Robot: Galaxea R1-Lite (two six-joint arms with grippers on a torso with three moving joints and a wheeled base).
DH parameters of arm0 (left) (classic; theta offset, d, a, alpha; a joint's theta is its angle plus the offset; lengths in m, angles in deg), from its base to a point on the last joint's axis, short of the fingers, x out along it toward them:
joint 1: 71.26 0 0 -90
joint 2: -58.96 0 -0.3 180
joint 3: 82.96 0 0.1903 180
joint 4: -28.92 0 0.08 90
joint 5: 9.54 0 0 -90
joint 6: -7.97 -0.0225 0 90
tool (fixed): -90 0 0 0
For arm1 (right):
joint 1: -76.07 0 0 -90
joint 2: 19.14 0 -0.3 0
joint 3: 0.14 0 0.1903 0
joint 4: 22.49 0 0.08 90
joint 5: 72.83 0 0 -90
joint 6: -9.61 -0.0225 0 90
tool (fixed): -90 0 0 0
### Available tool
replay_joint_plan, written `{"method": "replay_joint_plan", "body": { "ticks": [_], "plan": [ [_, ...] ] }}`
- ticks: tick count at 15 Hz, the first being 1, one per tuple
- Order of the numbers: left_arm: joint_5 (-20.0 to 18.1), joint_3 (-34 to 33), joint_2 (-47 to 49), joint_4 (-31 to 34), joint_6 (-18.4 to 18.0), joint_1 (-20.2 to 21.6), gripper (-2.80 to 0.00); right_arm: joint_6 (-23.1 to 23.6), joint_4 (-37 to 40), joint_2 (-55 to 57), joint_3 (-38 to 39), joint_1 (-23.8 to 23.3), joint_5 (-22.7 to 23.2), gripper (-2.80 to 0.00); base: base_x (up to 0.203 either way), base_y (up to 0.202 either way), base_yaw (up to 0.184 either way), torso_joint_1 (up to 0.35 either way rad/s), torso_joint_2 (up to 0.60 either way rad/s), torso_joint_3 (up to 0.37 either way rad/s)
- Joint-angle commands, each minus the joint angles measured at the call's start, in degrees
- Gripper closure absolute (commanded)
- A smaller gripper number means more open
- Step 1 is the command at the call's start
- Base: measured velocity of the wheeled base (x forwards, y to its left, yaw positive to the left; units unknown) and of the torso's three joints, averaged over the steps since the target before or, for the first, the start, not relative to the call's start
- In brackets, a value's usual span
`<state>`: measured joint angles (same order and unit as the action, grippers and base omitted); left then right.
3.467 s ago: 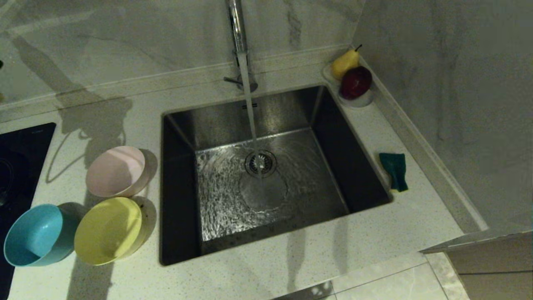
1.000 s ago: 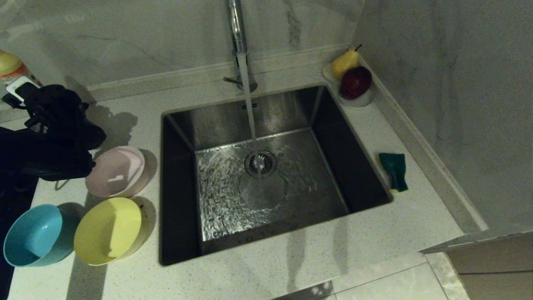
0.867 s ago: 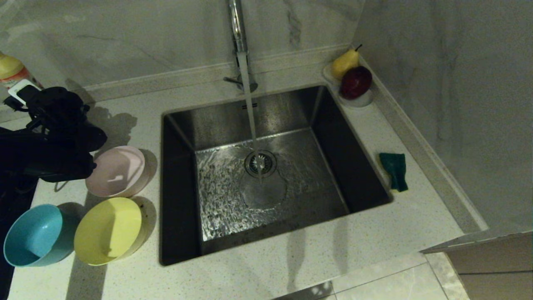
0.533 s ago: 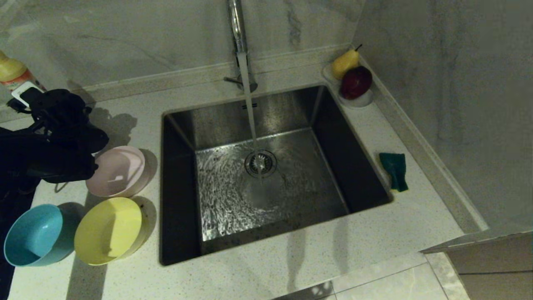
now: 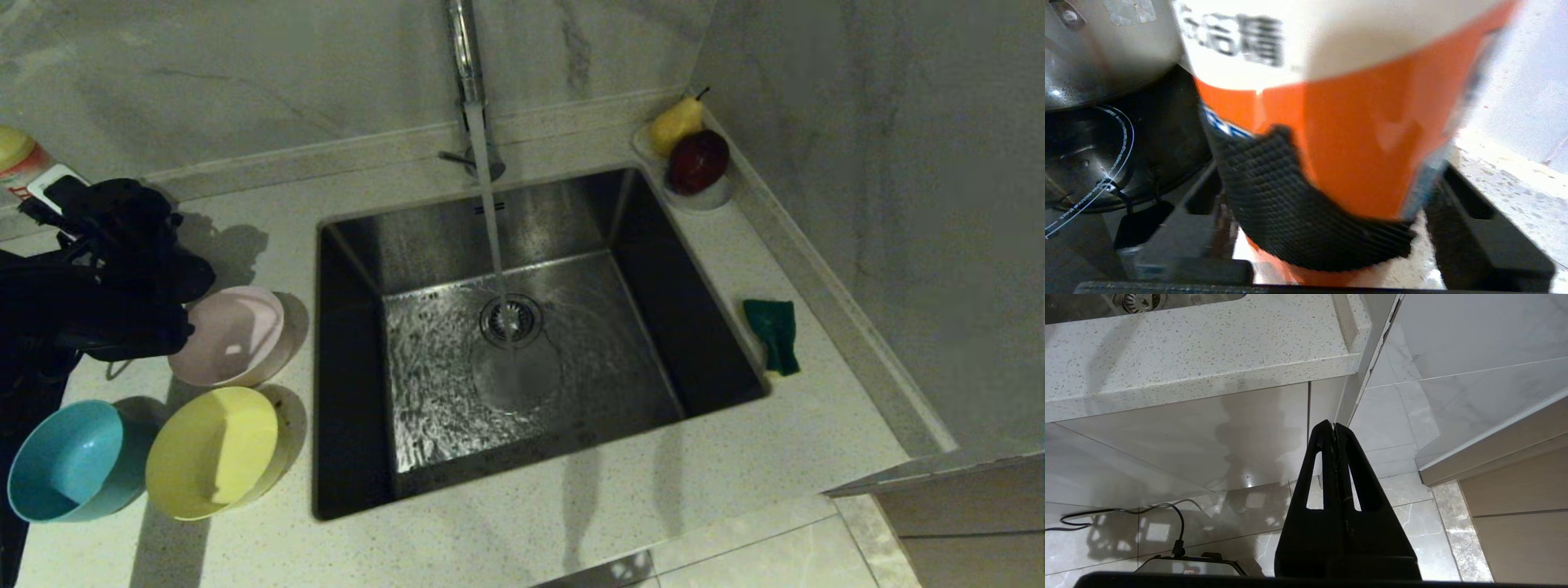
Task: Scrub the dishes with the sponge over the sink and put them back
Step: Place the dish soap on the table, then pick up a bowl and the sponge
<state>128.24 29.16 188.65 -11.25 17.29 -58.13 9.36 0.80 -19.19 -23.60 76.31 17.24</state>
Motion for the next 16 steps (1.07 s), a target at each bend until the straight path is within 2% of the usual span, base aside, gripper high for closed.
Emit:
{"method": "replay_joint_plan", "body": {
  "ticks": [1, 4, 7, 16],
  "plan": [
    [0.2, -0.1, -0.6, -0.3, -0.1, 0.2, -2.80, 0.0, 0.0, 0.0, 0.0, 0.0, 0.0, 0.00, 0.000, 0.000, 0.000, 0.000, 0.00, 0.000],
    [-0.3, -0.1, -4.5, 0.6, -0.5, 0.2, -2.80, 0.0, 0.0, 0.0, 0.0, 0.0, 0.0, 0.00, 0.000, 0.000, 0.000, 0.000, 0.00, 0.000],
    [-0.5, -0.1, -11.0, 4.3, -0.5, 0.2, -2.80, 0.0, 0.0, 0.0, 0.0, 0.0, 0.0, 0.00, 0.000, 0.000, 0.000, 0.000, 0.00, 0.000],
    [-2.9, -2.4, -34.5, 21.2, -0.5, -0.4, -2.80, 0.0, 0.0, 0.0, 0.0, 0.0, 0.0, 0.00, 0.000, 0.000, 0.000, 0.000, 0.00, 0.000]
  ]
}}
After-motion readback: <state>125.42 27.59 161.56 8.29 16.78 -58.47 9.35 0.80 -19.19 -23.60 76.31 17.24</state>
